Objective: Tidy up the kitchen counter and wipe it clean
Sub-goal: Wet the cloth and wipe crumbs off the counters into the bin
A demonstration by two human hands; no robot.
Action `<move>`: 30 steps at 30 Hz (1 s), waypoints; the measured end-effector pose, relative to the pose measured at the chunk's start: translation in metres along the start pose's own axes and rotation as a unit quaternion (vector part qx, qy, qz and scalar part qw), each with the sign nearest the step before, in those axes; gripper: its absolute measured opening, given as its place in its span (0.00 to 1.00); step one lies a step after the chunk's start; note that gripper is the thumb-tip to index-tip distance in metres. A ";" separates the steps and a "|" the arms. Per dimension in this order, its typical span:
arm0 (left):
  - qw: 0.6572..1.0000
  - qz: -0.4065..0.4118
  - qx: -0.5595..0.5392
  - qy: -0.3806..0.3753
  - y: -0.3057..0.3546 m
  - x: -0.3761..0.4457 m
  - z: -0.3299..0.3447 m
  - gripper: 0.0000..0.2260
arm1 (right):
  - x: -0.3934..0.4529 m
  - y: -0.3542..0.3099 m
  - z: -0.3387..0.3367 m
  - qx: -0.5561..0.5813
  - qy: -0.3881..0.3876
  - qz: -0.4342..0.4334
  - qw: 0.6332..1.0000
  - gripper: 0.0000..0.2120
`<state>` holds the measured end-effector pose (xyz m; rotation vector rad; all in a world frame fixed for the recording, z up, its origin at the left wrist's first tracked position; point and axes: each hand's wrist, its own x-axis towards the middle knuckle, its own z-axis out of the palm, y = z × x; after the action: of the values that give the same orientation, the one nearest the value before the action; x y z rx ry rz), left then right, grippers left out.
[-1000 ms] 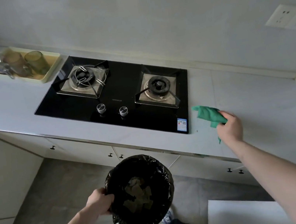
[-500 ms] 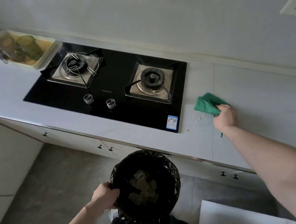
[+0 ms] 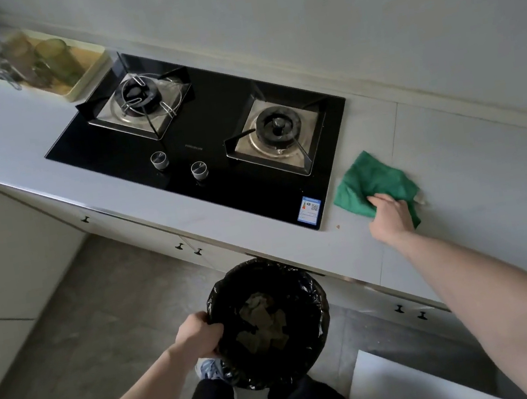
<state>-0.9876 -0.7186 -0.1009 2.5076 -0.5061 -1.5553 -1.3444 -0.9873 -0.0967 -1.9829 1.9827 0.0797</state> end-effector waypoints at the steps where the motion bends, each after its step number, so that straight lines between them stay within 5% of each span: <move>1: 1.000 -0.001 0.000 -0.002 0.000 0.000 0.001 0.10 | -0.005 -0.001 0.001 0.003 0.001 -0.010 1.000 0.29; 18: 0.999 0.027 0.001 -0.019 0.013 -0.011 0.009 0.08 | -0.100 -0.048 0.024 0.064 -0.027 -0.120 0.990 0.27; 26: 0.999 0.031 0.010 -0.024 0.009 -0.006 0.005 0.09 | -0.173 -0.116 0.025 0.149 -0.166 -0.165 0.961 0.27; 30: 0.999 0.030 0.011 -0.015 0.009 -0.004 0.002 0.08 | -0.173 -0.119 0.010 0.203 -0.156 -0.147 0.956 0.27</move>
<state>-0.9926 -0.7253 -0.0955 2.4643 -0.6016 -1.5770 -1.2301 -0.8212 -0.0359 -1.8354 1.3644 -0.0769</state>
